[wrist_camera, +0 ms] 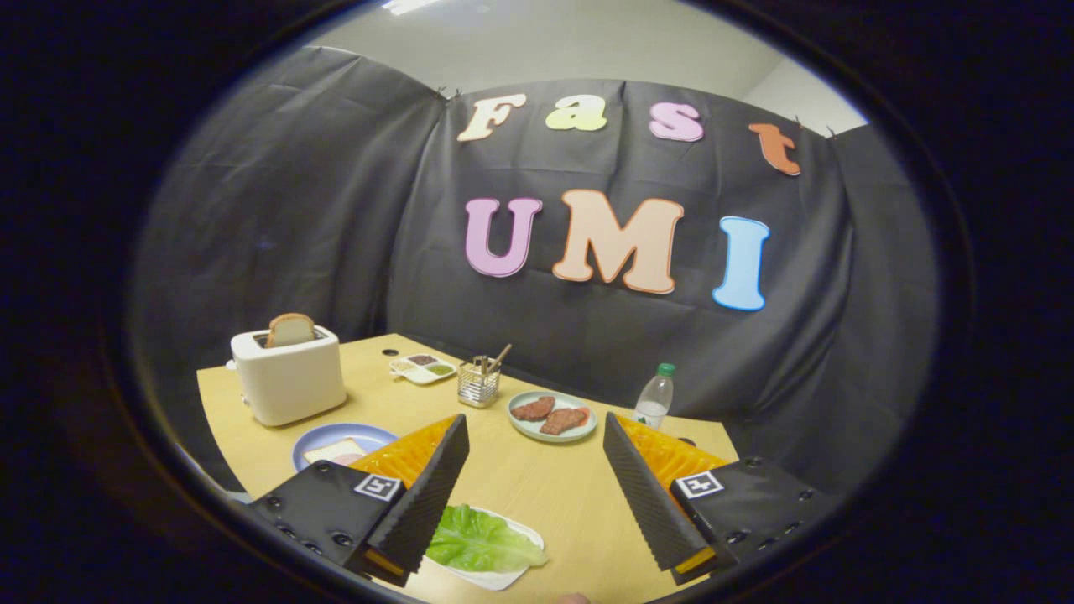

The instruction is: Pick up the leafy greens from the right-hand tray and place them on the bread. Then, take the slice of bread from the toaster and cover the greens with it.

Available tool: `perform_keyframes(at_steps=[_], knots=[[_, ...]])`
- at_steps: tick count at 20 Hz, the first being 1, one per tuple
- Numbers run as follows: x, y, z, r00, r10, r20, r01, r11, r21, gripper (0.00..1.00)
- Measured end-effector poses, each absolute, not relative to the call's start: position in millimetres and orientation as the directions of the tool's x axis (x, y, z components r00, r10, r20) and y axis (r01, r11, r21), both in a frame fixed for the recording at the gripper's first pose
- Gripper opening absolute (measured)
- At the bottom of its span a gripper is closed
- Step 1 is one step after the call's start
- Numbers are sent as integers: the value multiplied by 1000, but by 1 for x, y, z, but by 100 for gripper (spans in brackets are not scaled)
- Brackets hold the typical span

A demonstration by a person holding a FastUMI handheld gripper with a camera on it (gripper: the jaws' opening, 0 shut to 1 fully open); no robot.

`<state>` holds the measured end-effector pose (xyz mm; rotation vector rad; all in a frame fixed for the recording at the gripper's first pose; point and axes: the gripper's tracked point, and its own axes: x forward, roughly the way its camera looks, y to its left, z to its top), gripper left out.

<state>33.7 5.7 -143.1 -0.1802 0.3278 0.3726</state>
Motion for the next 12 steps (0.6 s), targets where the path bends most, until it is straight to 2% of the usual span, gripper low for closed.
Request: perform_keyframes(at_steps=[12], knots=[[26, 13, -232, 746, 407, -526, -549, 824, -140, 100]])
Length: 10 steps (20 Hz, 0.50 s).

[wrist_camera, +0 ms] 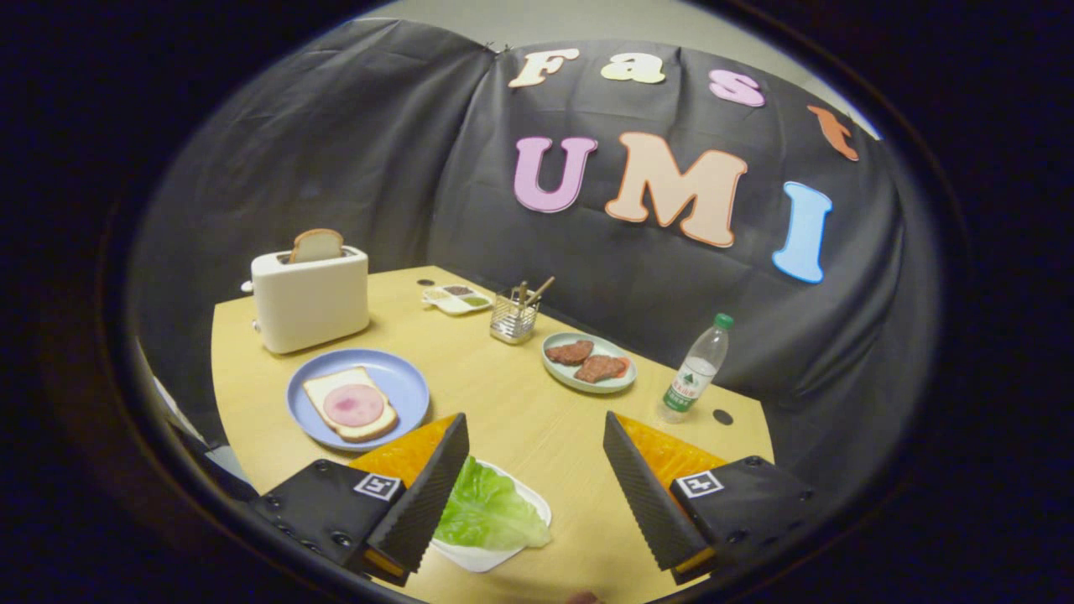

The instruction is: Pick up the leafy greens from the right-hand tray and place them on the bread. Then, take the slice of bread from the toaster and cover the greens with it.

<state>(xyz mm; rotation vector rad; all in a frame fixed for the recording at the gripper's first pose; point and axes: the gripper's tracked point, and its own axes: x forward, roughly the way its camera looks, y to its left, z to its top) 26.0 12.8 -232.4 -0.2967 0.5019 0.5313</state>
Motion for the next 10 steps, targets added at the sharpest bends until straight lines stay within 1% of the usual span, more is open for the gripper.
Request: perform_keyframes(at_steps=[10], knots=[[6, 19, -308, 604, 426, -674, -623, 779, -66, 100]])
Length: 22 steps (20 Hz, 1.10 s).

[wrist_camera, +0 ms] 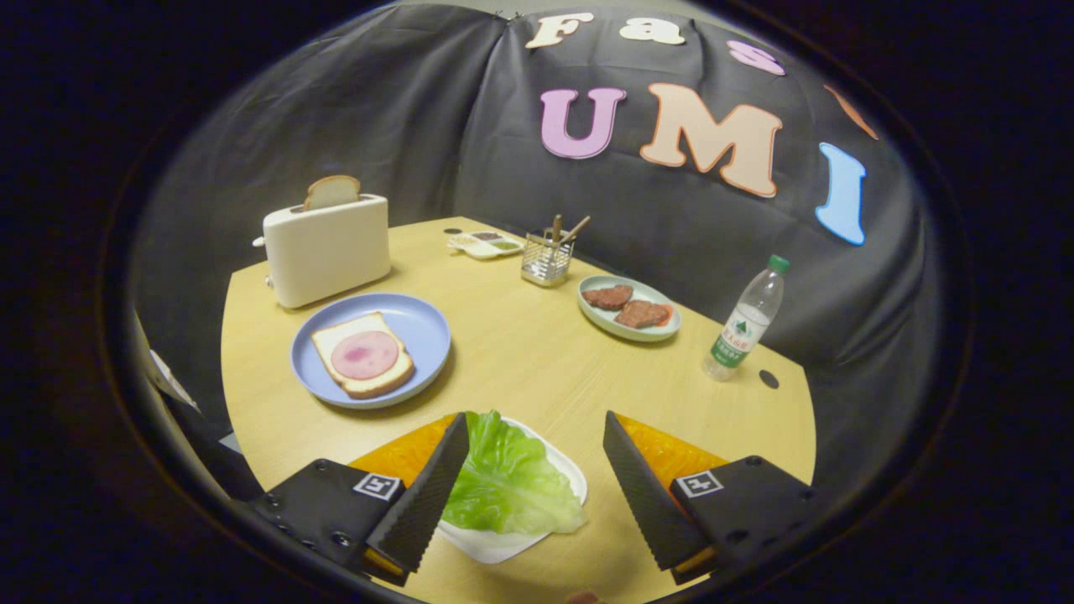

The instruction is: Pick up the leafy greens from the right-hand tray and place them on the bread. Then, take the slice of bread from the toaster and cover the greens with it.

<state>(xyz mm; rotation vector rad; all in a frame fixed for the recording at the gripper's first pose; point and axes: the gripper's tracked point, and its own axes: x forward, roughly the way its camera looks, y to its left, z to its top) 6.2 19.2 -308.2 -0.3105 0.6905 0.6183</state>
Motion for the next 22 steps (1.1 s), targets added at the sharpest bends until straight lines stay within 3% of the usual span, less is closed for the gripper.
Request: perform_keyframes(at_steps=[8, 22], knots=[[-17, 17, -356, 476, 404, -781, -676, 736, -31, 100], [-31, 12, -390, 343, 358, -868, -650, 758, 56, 98]])
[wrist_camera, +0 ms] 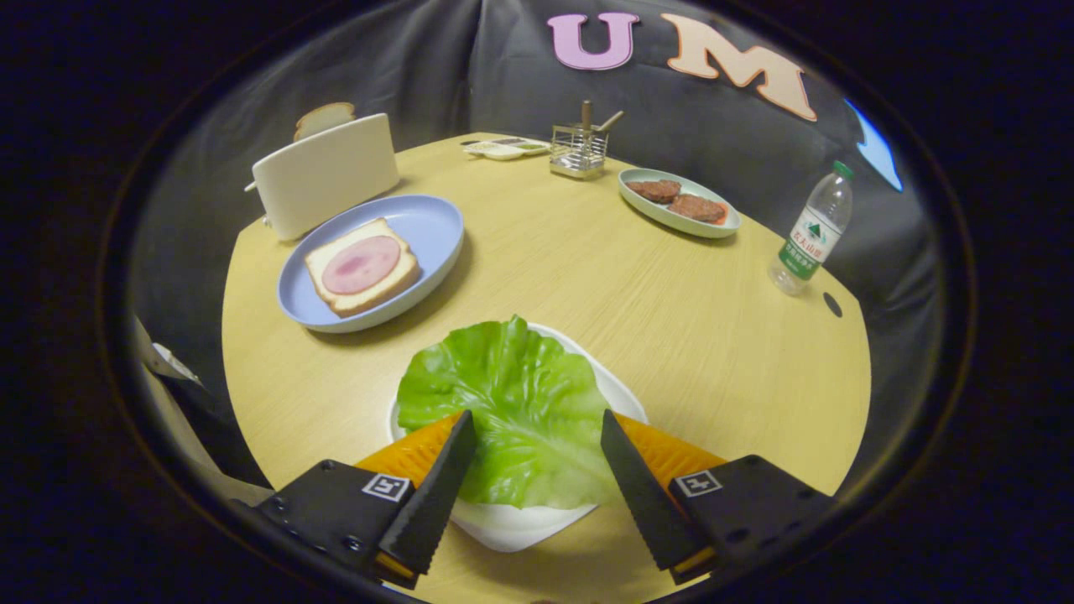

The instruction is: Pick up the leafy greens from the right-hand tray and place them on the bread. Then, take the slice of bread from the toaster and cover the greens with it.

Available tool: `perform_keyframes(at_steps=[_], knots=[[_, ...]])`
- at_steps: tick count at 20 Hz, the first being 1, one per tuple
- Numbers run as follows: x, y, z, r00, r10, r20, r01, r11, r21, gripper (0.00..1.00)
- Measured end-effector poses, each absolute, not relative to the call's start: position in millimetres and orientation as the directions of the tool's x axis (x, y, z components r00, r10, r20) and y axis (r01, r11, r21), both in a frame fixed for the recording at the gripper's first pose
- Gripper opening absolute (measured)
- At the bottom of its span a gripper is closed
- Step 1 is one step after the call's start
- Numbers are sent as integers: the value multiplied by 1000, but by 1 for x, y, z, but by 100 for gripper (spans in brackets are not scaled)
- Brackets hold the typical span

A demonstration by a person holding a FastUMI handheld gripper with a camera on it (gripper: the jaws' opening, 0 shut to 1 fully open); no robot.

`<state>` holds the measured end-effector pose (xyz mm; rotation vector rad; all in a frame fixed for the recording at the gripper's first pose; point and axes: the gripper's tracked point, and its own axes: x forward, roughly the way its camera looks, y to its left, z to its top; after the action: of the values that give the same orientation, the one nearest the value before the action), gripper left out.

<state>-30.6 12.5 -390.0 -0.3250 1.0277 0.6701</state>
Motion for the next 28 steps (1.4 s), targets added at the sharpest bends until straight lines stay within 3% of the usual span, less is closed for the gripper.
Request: perform_keyframes(at_steps=[1, 15, 20, 28], knots=[[-31, 12, -392, 333, 359, -872, -639, 766, 71, 98], [-42, 28, -390, 304, 326, -895, -658, 751, 50, 23], [-39, 29, -384, 328, 301, -896, -660, 751, 10, 4], [-32, 42, -361, 358, 297, -885, -639, 769, 0, 3]])
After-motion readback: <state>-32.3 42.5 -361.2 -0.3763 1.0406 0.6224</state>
